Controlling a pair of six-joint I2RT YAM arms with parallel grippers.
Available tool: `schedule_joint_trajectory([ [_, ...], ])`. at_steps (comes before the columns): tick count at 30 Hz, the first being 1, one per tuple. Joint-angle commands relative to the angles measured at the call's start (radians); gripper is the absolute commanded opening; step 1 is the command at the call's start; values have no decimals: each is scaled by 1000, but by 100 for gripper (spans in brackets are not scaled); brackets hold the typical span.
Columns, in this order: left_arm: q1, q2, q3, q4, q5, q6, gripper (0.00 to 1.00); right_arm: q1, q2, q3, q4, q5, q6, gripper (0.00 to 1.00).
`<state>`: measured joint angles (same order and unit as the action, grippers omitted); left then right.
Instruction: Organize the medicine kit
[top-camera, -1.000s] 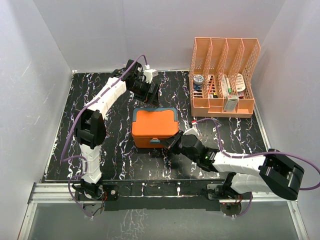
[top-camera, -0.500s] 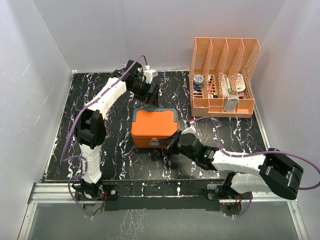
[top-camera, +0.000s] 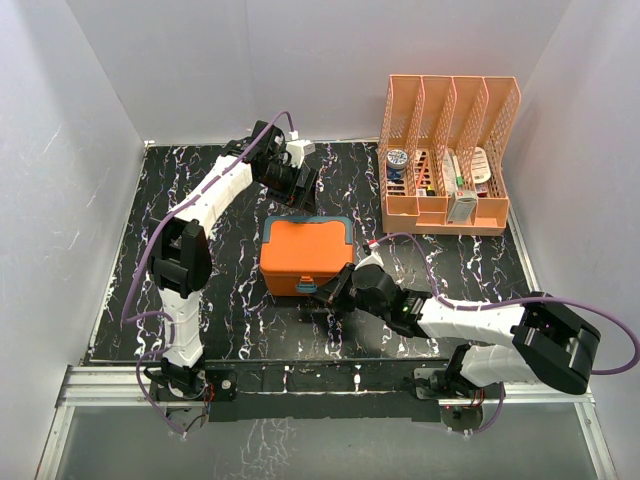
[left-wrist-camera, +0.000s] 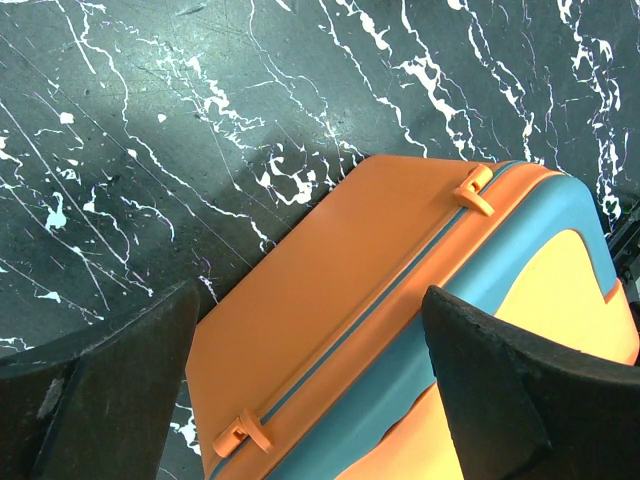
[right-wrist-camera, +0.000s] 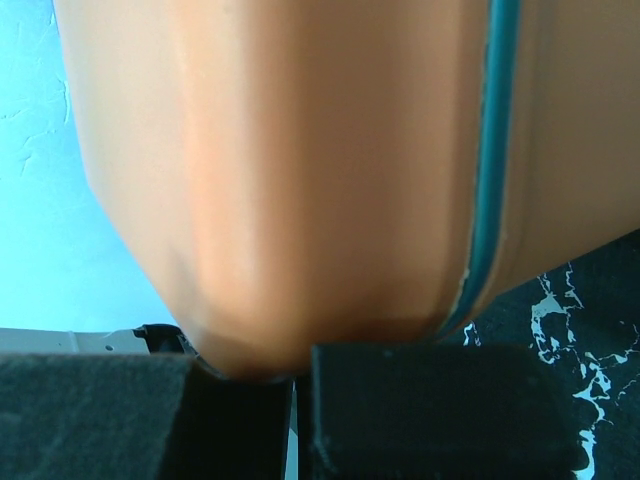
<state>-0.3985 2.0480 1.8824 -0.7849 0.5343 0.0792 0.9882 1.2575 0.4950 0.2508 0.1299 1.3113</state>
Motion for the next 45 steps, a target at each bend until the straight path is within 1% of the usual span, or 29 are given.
schedule_joint_trajectory([
  [1,-7,-63,-21,-56,30,15,92,-2,-18,57,42,-17,0,0],
  [22,-6,-69,-59,-32,18,16,92,-2,-63,81,2,-5,52,0],
  [28,-7,-71,-60,-31,17,16,92,-2,-53,98,-1,-11,54,0],
  [45,-6,-93,-87,-30,20,16,92,-2,5,83,3,9,63,0],
])
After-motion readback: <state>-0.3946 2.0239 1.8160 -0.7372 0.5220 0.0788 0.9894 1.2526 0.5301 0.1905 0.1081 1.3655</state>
